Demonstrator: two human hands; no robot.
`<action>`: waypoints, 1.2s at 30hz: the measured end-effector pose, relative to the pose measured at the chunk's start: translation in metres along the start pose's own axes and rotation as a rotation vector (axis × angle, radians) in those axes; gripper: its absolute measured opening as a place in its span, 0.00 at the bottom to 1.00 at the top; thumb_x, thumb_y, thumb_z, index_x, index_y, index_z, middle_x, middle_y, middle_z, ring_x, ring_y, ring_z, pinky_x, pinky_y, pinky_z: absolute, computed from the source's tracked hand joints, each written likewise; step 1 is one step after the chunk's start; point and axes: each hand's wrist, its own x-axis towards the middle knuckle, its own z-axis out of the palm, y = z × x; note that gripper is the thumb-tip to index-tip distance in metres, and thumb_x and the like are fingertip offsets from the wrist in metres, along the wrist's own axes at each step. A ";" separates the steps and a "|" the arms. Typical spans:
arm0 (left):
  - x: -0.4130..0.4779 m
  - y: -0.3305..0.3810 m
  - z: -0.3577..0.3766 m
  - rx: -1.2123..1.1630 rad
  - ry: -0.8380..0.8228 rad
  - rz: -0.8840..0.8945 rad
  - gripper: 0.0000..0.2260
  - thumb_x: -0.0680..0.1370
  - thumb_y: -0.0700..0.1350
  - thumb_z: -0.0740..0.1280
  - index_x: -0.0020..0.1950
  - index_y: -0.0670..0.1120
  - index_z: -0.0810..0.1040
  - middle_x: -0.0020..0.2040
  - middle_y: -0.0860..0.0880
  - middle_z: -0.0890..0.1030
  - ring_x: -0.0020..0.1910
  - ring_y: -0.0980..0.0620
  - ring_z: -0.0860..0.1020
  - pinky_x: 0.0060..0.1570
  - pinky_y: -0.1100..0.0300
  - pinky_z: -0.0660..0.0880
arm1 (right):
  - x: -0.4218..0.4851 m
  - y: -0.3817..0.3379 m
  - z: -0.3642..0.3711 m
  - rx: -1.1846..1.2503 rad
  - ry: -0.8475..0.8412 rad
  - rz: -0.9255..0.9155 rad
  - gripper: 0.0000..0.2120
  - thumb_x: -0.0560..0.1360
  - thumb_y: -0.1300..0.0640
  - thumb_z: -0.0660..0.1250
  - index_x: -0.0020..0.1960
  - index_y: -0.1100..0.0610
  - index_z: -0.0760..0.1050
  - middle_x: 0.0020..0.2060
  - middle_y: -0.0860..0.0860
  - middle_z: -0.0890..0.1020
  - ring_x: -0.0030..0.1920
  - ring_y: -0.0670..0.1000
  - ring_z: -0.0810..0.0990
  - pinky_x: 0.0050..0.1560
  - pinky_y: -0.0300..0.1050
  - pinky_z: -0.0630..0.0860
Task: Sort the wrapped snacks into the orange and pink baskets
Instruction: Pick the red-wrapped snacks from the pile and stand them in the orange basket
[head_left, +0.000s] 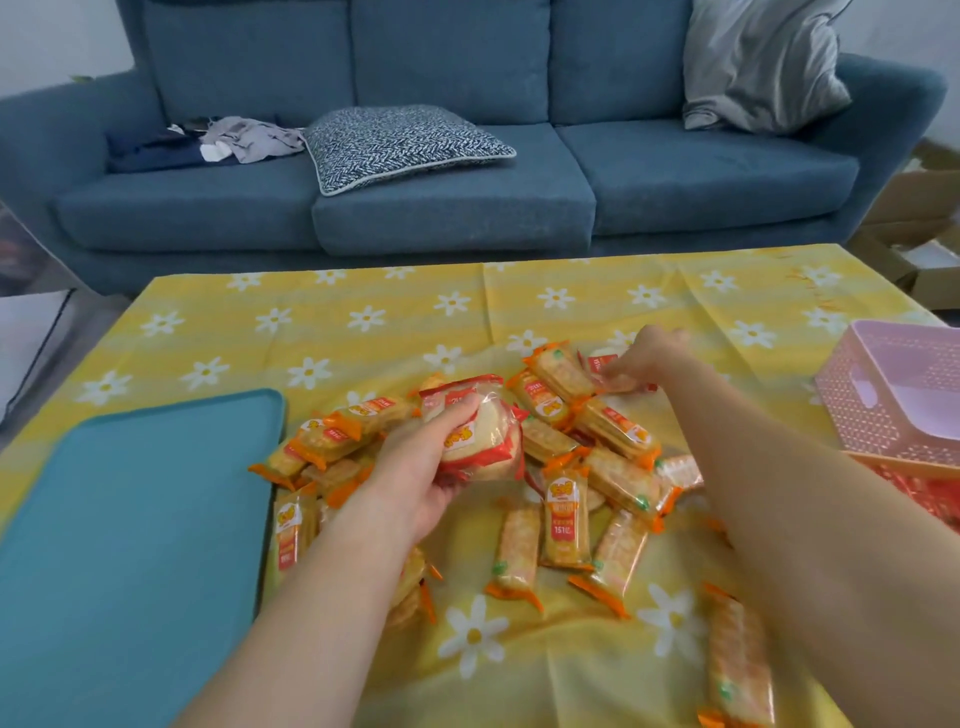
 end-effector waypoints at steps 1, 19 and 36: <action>-0.001 0.000 0.000 0.001 -0.004 -0.001 0.12 0.71 0.43 0.77 0.53 0.45 0.81 0.42 0.46 0.87 0.44 0.47 0.85 0.41 0.54 0.82 | -0.004 0.002 -0.002 0.026 -0.023 0.008 0.25 0.70 0.42 0.77 0.46 0.63 0.76 0.46 0.60 0.80 0.57 0.60 0.77 0.50 0.50 0.72; -0.011 -0.047 0.018 0.157 -0.116 -0.104 0.08 0.75 0.41 0.73 0.53 0.48 0.81 0.42 0.46 0.87 0.44 0.48 0.83 0.52 0.52 0.79 | -0.128 0.047 -0.004 0.656 -0.158 -0.131 0.09 0.75 0.52 0.70 0.45 0.59 0.79 0.40 0.55 0.80 0.39 0.55 0.77 0.38 0.49 0.72; -0.008 -0.046 0.025 0.041 -0.212 -0.209 0.10 0.74 0.39 0.72 0.55 0.44 0.81 0.51 0.40 0.86 0.55 0.42 0.82 0.62 0.45 0.76 | -0.094 0.054 0.010 0.456 -0.141 -0.266 0.20 0.72 0.61 0.75 0.63 0.55 0.78 0.49 0.54 0.81 0.51 0.55 0.79 0.53 0.47 0.76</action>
